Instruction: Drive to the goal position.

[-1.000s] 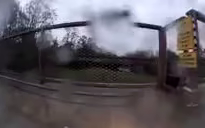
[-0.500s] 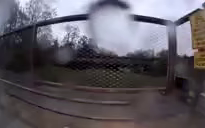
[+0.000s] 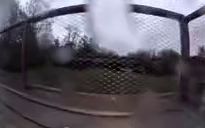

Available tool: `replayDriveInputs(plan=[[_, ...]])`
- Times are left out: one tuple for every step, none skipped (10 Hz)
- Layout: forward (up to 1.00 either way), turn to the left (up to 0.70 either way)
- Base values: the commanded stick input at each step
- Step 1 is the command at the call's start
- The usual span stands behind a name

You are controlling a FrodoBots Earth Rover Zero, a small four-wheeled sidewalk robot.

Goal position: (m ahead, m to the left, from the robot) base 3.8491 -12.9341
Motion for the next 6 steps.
replayDriveInputs(plan=[[0.00, 0.00], [0.00, -0.70], [0.00, -0.70], [0.00, -0.70], [0.00, -0.70], [0.00, -0.70]])
